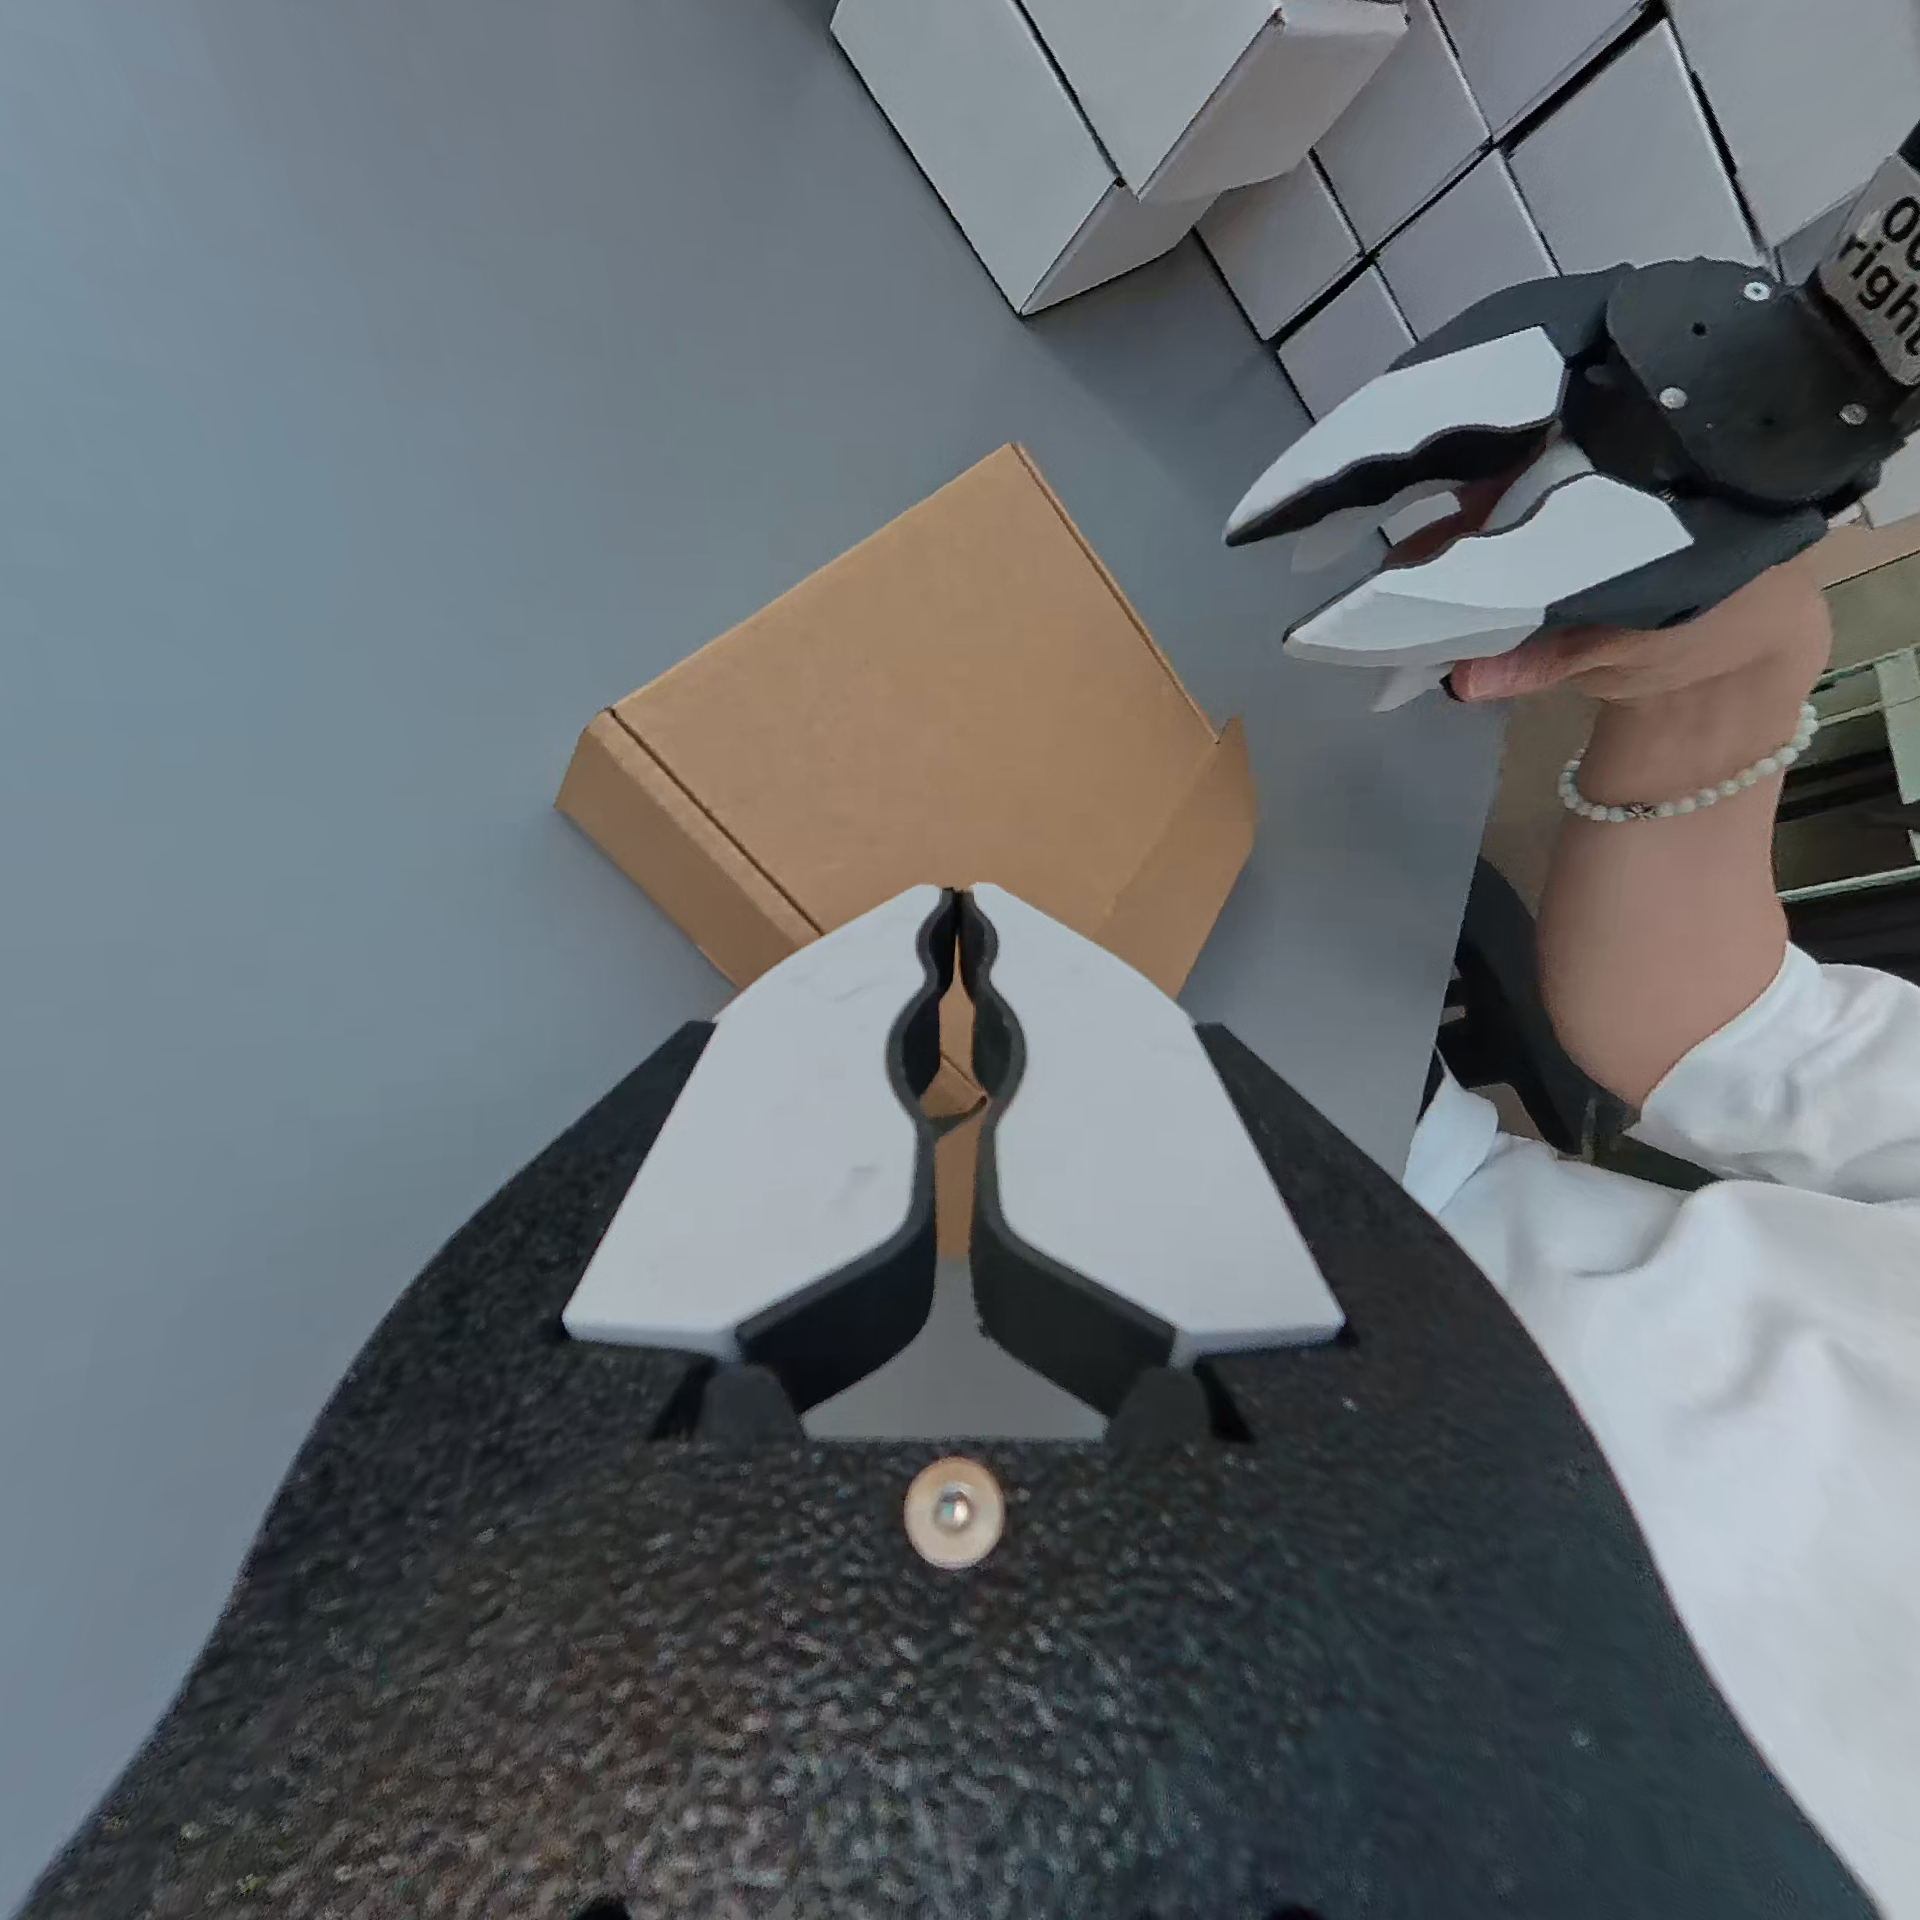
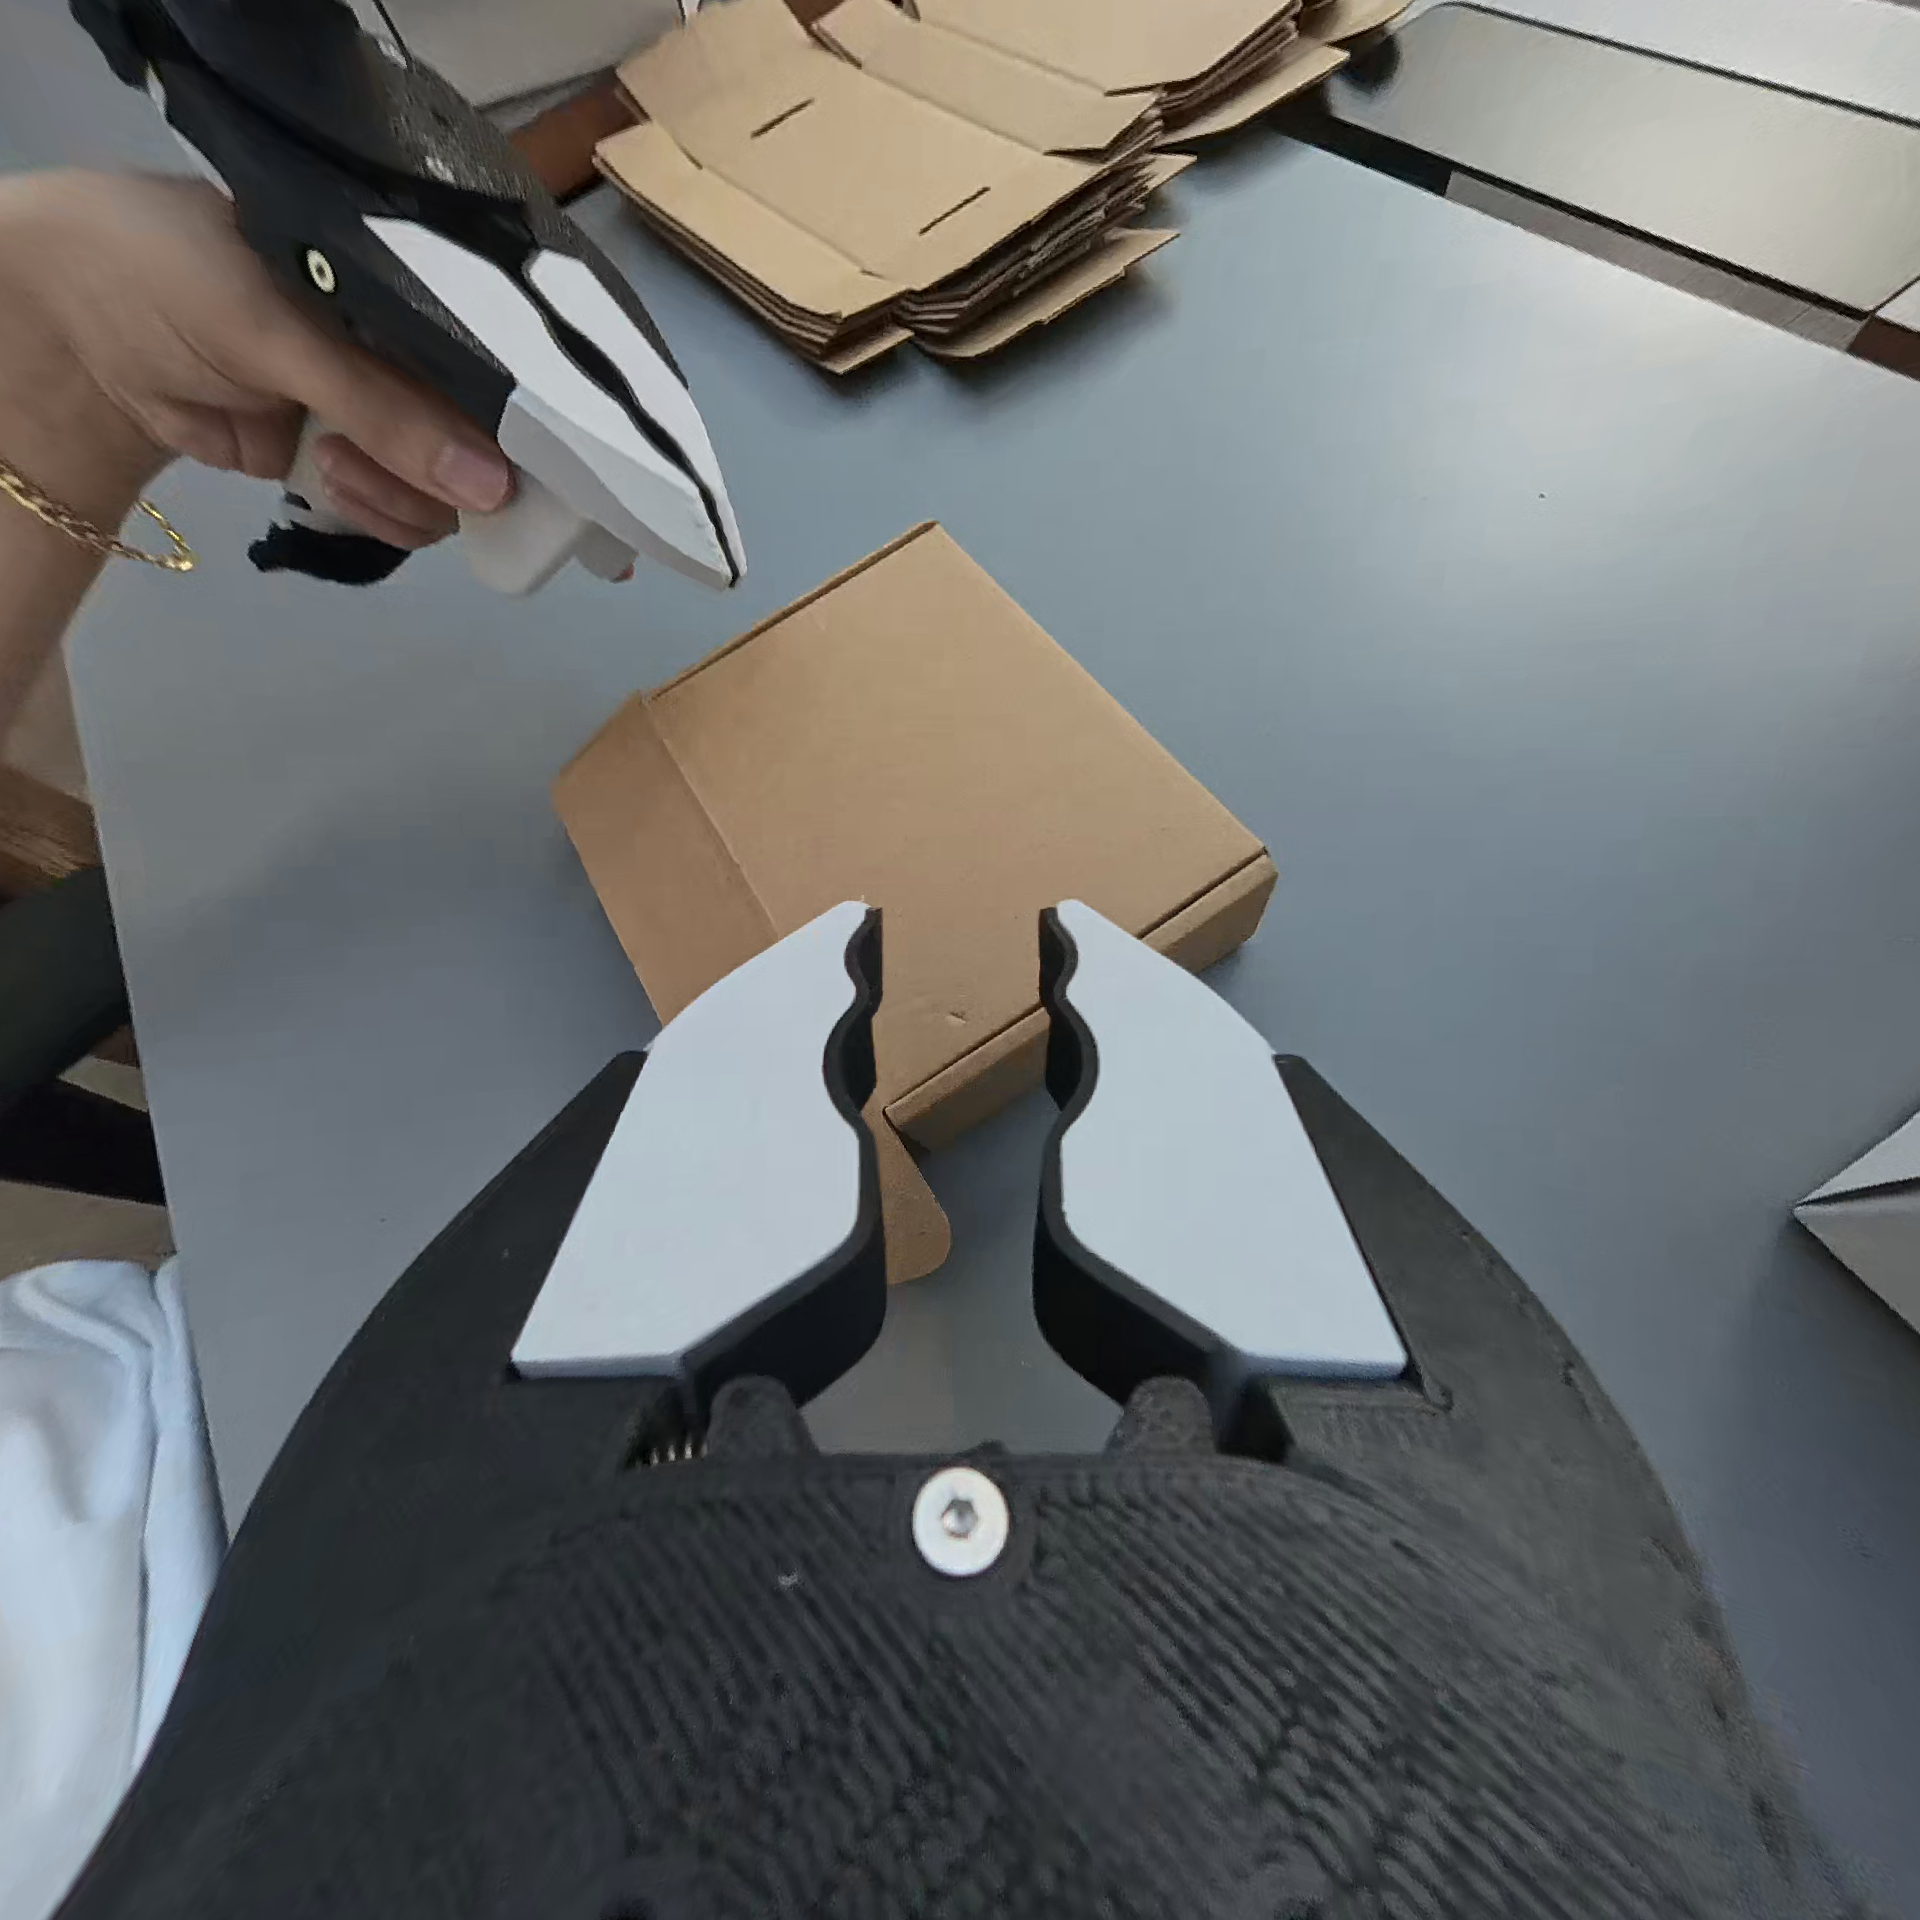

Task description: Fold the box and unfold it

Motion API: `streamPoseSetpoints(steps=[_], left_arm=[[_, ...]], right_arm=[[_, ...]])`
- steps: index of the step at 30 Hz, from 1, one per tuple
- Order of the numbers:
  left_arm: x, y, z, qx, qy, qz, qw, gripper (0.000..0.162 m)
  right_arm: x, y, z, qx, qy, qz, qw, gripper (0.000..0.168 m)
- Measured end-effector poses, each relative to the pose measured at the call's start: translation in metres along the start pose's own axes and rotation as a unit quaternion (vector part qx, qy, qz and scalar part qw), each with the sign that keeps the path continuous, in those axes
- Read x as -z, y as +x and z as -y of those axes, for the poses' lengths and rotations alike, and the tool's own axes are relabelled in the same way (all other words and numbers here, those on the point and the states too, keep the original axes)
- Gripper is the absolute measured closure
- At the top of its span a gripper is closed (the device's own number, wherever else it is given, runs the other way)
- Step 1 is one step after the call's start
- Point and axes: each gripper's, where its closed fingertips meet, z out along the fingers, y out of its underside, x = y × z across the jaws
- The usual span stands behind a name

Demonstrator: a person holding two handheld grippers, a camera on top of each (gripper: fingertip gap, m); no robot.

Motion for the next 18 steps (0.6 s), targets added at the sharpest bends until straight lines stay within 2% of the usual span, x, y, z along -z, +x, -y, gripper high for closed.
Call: streamPoseSetpoints(steps=[1,5,9,12,18], left_arm=[[-0.002,0.0,-0.002,0.008,-0.007,-0.013,1.0,0.162],[-0.009,-0.01,-0.012,0.028,-0.024,-0.013,0.999,0.162],[-0.009,-0.011,-0.013,0.043,-0.005,-0.022,0.999,0.162],[-0.009,-0.012,-0.014,0.028,0.0,-0.006,1.0,0.162],[-0.005,-0.012,-0.017,0.017,0.005,0.0,1.0,0.162]], right_arm=[[0.002,0.004,0.0,-0.027,0.007,0.007,1.0,0.128],[0.008,0.021,-0.014,-0.128,0.001,0.016,0.992,0.096],[0.009,0.03,-0.024,-0.195,-0.006,0.034,0.98,0.085],[0.003,0.029,-0.026,-0.268,-0.008,0.072,0.961,0.076],[-0.014,0.025,-0.031,-0.339,-0.051,0.124,0.931,0.075]])
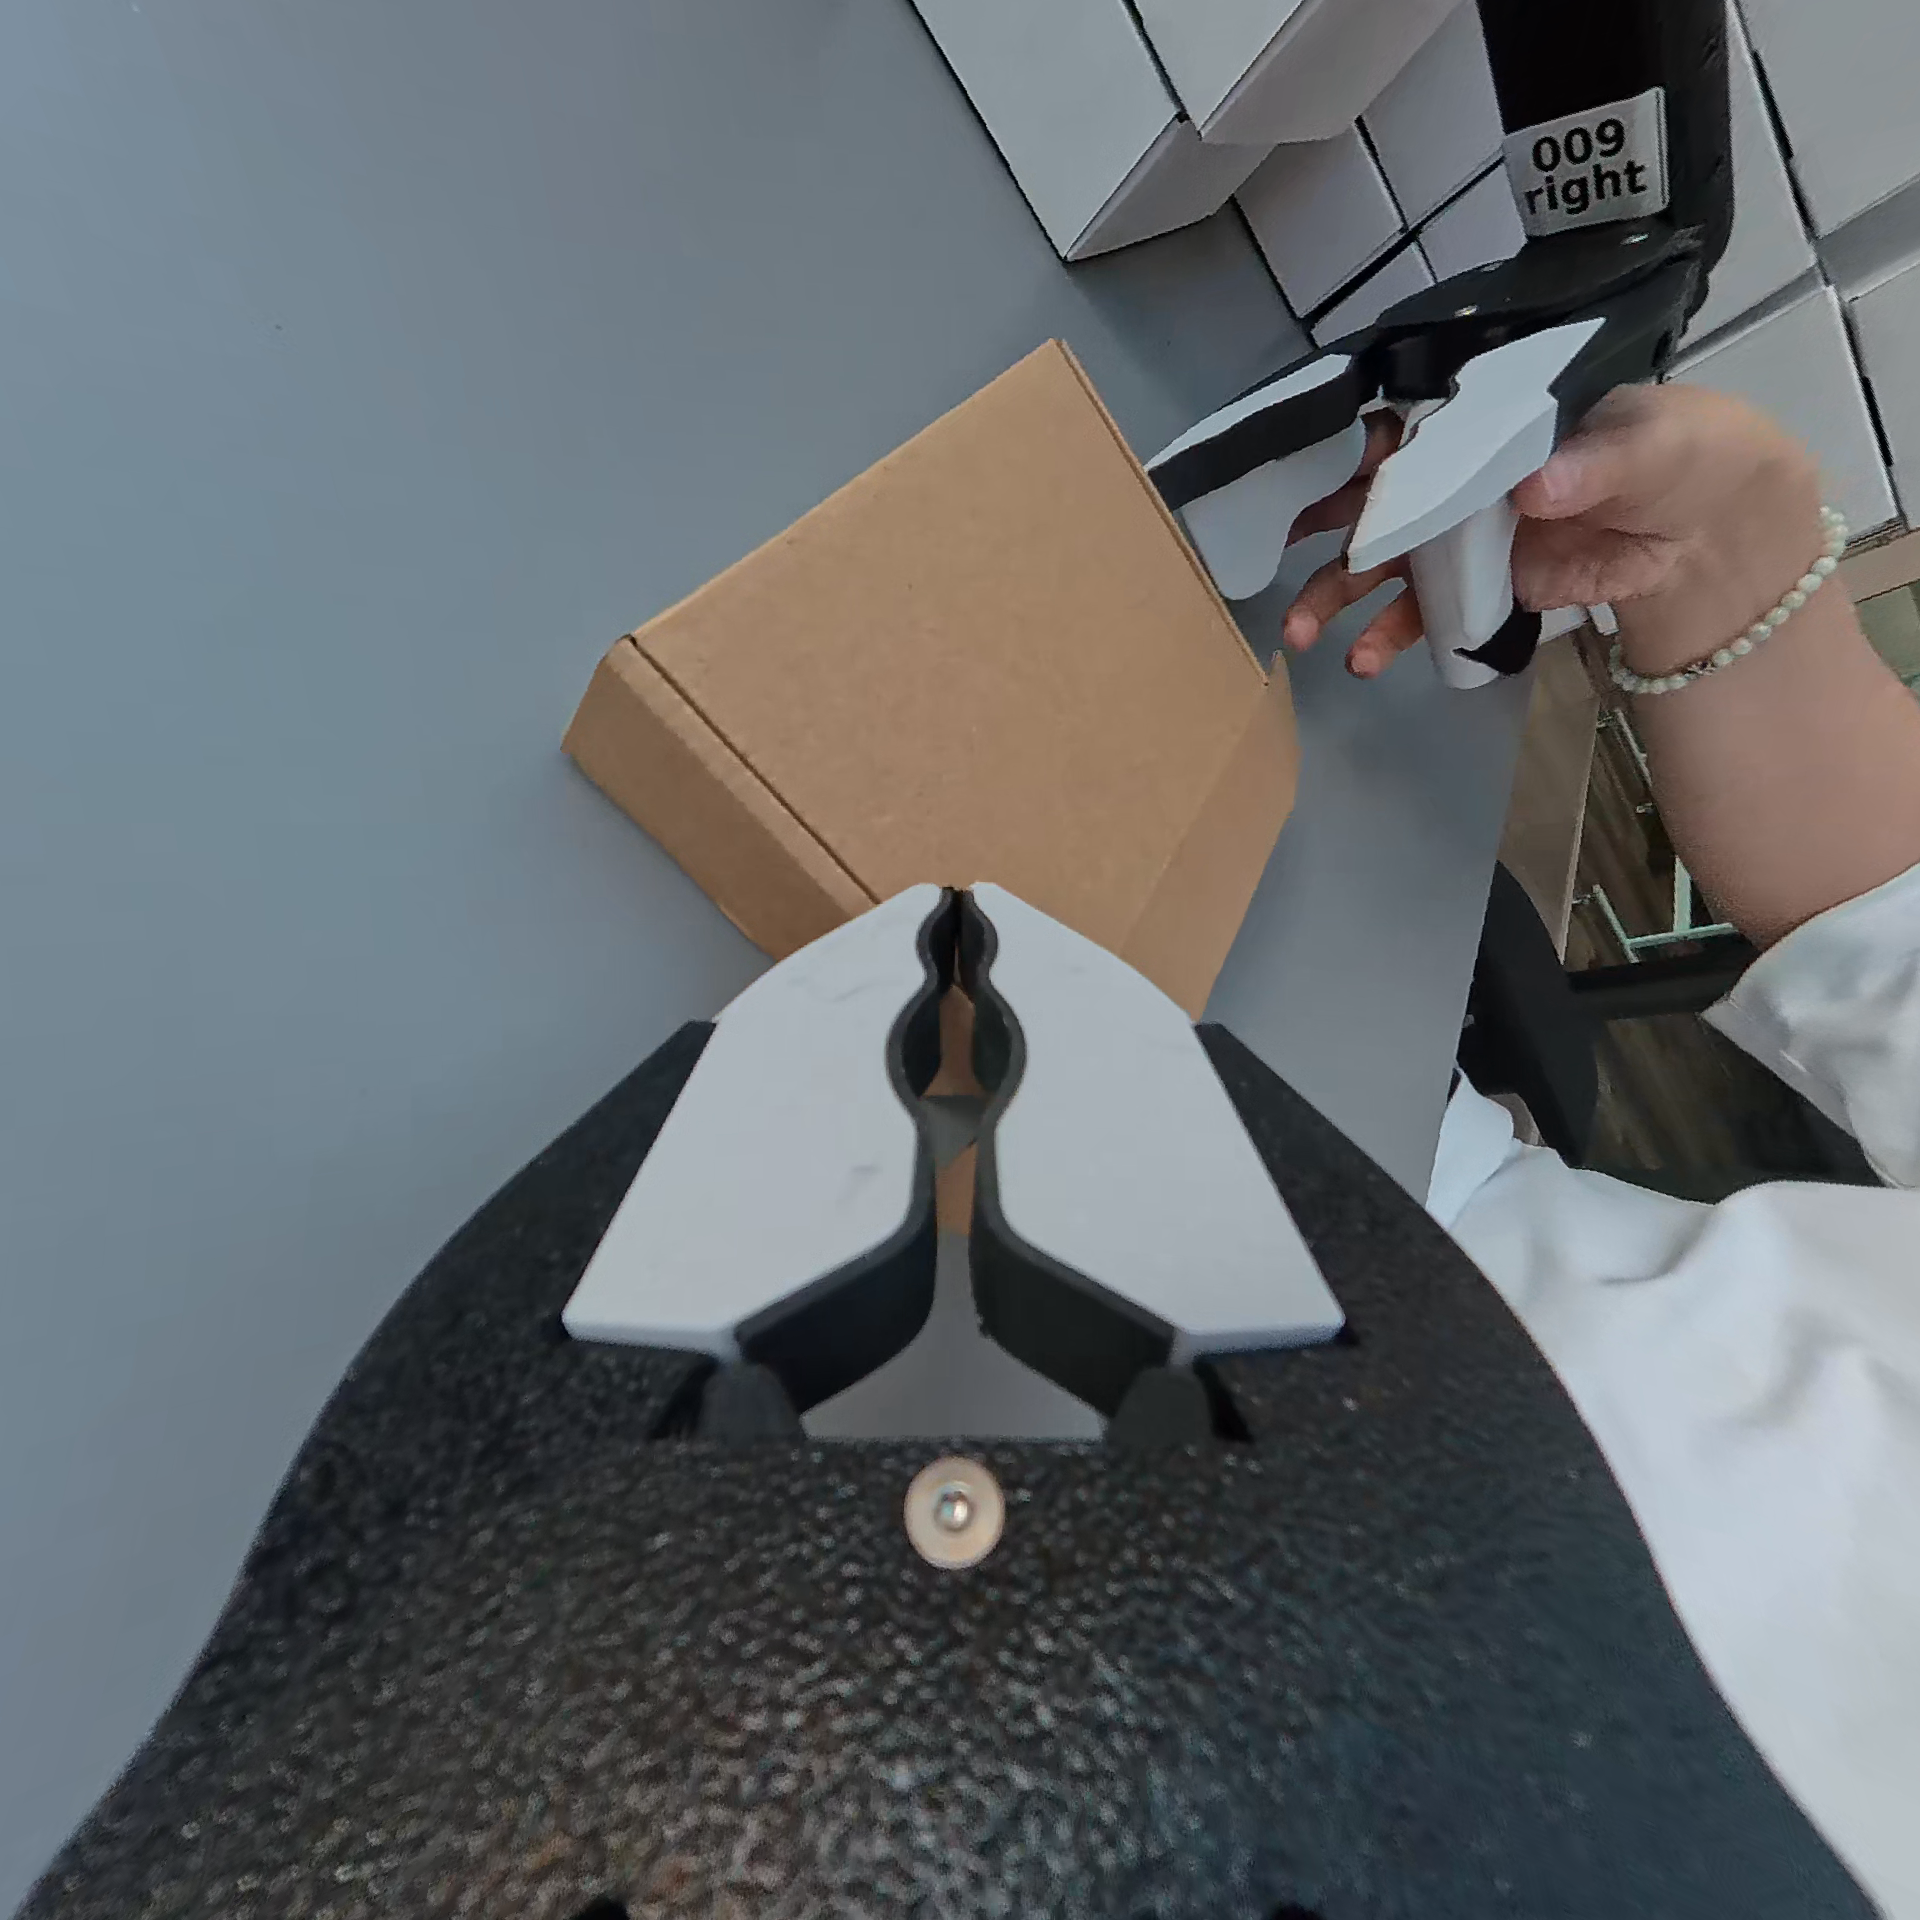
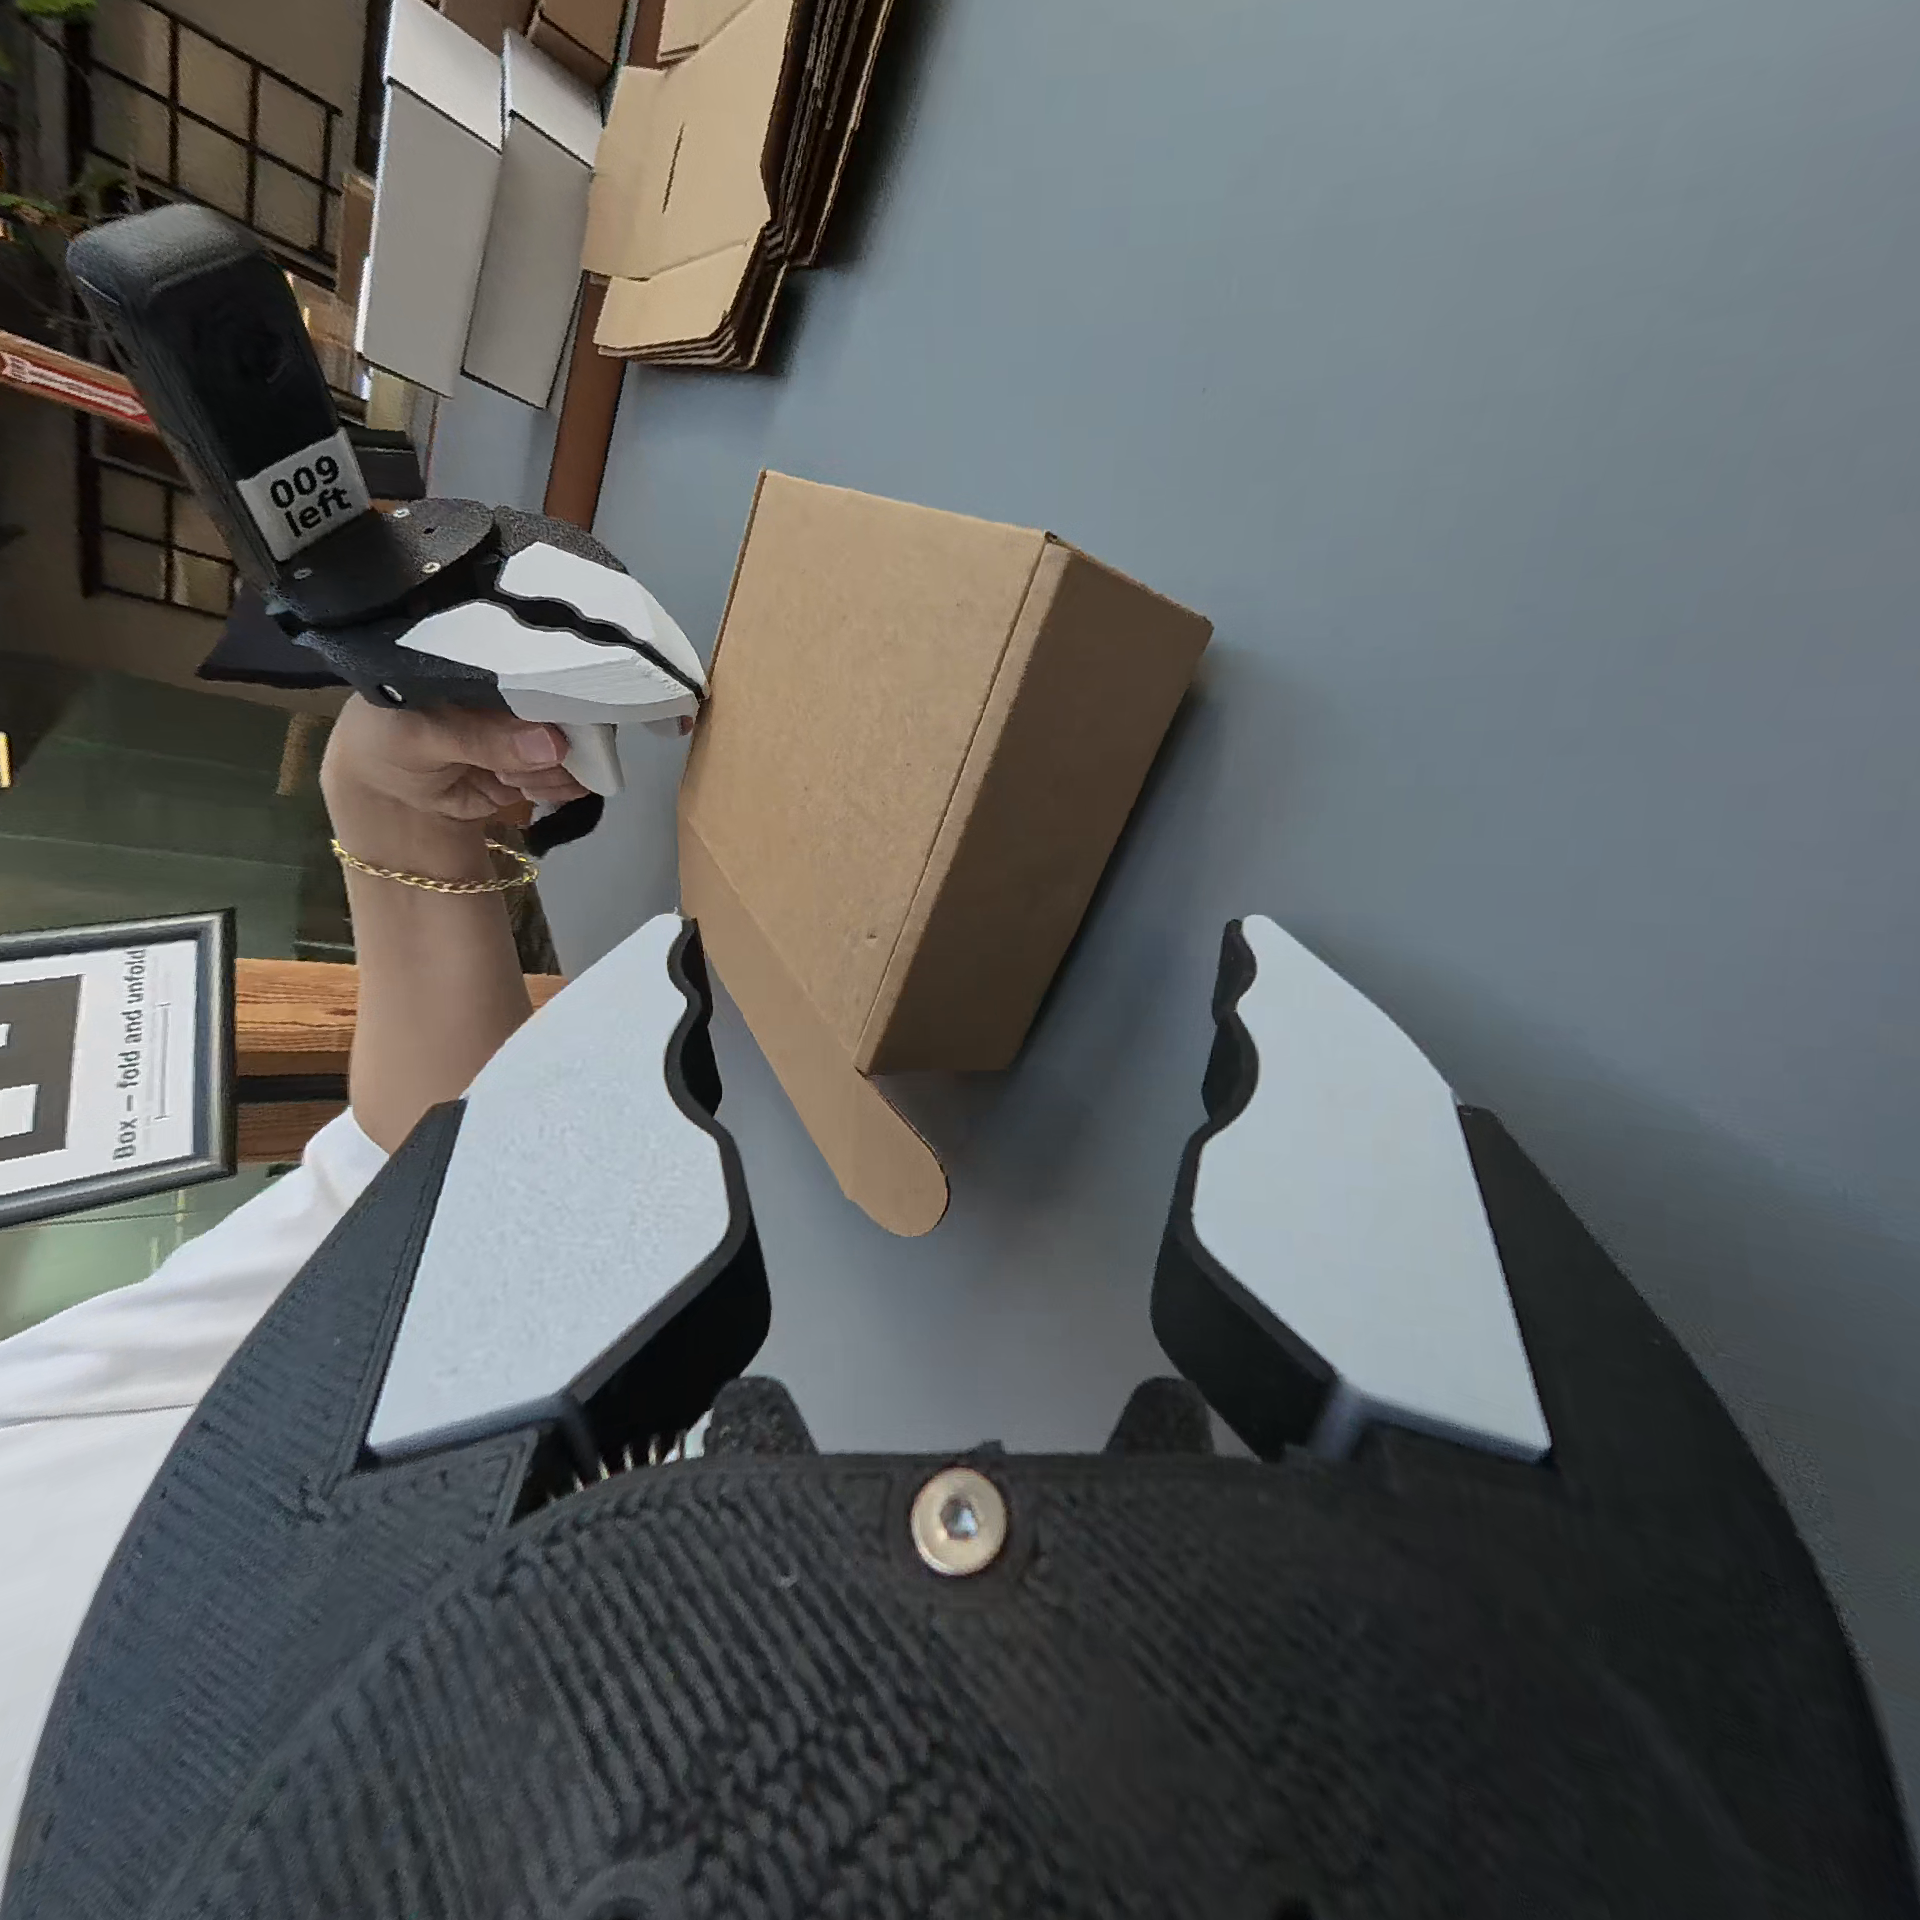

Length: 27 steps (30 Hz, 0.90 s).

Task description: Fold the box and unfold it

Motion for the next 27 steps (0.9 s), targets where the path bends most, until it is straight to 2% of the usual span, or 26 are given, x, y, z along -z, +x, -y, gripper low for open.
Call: streamPoseSetpoints(steps=[8,15,18,22,24,27], left_arm=[[0.007,-0.002,-0.003,0.004,0.027,-0.008,1.0,0.162],[0.013,-0.004,-0.007,0.007,0.048,-0.017,0.999,0.162],[0.014,-0.004,-0.007,0.013,0.061,-0.025,0.998,0.162],[0.015,-0.004,-0.008,0.007,0.071,-0.025,0.997,0.162],[0.016,-0.005,-0.009,0.002,0.074,-0.02,0.997,0.162],[0.017,-0.005,-0.01,-0.004,0.08,-0.02,0.997,0.162]], right_arm=[[-0.025,-0.016,0.014,-0.043,-0.043,0.058,0.996,0.08],[-0.043,-0.021,0.011,-0.041,-0.108,0.063,0.991,0.083],[-0.048,-0.026,0.017,-0.058,-0.114,0.087,0.988,0.095],[-0.054,-0.026,0.016,-0.059,-0.142,0.09,0.984,0.097],[-0.056,-0.029,0.014,-0.056,-0.154,0.1,0.981,0.114],[-0.058,-0.03,0.016,-0.062,-0.156,0.108,0.98,0.116]])
